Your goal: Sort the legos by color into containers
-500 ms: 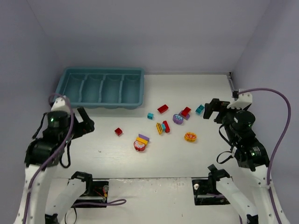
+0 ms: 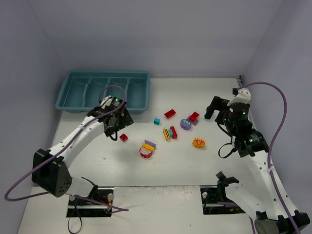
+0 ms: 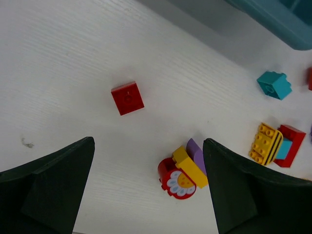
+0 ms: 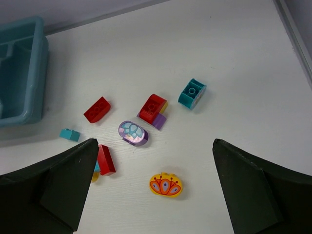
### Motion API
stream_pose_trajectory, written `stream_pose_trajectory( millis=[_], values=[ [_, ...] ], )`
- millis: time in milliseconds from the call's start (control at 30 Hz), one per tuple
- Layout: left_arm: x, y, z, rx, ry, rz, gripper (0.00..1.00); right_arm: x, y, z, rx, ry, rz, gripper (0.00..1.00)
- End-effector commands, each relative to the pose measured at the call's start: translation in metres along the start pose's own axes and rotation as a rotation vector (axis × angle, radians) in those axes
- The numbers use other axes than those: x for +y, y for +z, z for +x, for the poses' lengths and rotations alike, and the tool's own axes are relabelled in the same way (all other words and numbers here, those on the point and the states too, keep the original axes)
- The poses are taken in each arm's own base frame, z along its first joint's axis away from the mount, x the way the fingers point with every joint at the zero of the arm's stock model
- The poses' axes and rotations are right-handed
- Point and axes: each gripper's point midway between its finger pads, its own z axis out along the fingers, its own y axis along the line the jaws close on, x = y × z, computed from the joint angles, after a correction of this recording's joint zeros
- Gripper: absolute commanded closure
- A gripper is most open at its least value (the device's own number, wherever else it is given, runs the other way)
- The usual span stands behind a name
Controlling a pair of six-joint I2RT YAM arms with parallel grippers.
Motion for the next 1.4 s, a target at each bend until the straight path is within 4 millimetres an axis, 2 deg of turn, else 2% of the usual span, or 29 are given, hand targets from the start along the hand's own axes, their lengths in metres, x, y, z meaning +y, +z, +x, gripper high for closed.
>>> stream_pose_trajectory(
  millis=[0, 133, 267, 367, 600, 700, 733, 833, 1000, 1033, 1067, 1167, 1367],
  values=[
    [-0.019, 0.037, 0.002, -0.012, -0.075, -0.055, 0.15, 0.007, 0.0, -0.013, -0.051, 0.04, -0.023, 0.0],
    [-0.024, 0.064, 0.015, 0.018, -0.076, -0.075, 0.17, 0.008, -0.003, -0.009, -0.048, 0.042, -0.04, 0.0],
    [-0.016, 0.083, 0.026, 0.047, -0.072, -0.136, 0.2, 0.006, -0.008, -0.006, -0.049, 0.033, -0.045, 0.0],
    [-0.01, 0.091, 0.031, 0.045, -0.076, -0.155, 0.23, 0.006, -0.012, -0.004, -0.051, 0.022, -0.055, 0.0],
    [0.005, 0.105, 0.041, 0.044, -0.069, -0.193, 0.46, 0.008, -0.017, 0.001, -0.04, 0.011, -0.08, 0.0],
    [0.014, 0.109, 0.046, 0.04, -0.068, -0.199, 0.48, 0.007, -0.018, 0.004, -0.037, 0.004, -0.082, 0.0],
    [0.018, 0.11, 0.05, 0.042, -0.059, -0.203, 0.51, 0.007, -0.018, 0.004, -0.038, 0.003, -0.084, 0.0],
    [0.02, 0.111, 0.046, 0.023, -0.043, -0.197, 0.53, 0.008, -0.019, 0.008, -0.027, -0.002, -0.096, 0.0],
    [0.021, 0.11, 0.039, -0.015, -0.008, -0.186, 0.53, 0.011, -0.02, 0.01, -0.022, -0.004, -0.117, 0.0],
    [0.02, 0.109, 0.037, -0.02, -0.009, -0.18, 0.52, 0.012, -0.021, 0.01, -0.021, -0.005, -0.125, 0.0],
    [0.017, 0.108, 0.035, -0.026, -0.011, -0.174, 0.42, 0.012, -0.021, 0.01, -0.02, -0.008, -0.126, 0.0],
    [0.015, 0.106, 0.028, -0.041, -0.022, -0.174, 0.37, 0.013, -0.021, 0.011, -0.017, -0.01, -0.132, 0.0],
    [0.003, 0.11, 0.011, -0.057, -0.079, -0.165, 0.36, 0.015, -0.022, 0.013, -0.012, -0.011, -0.148, 0.0]
  ],
)
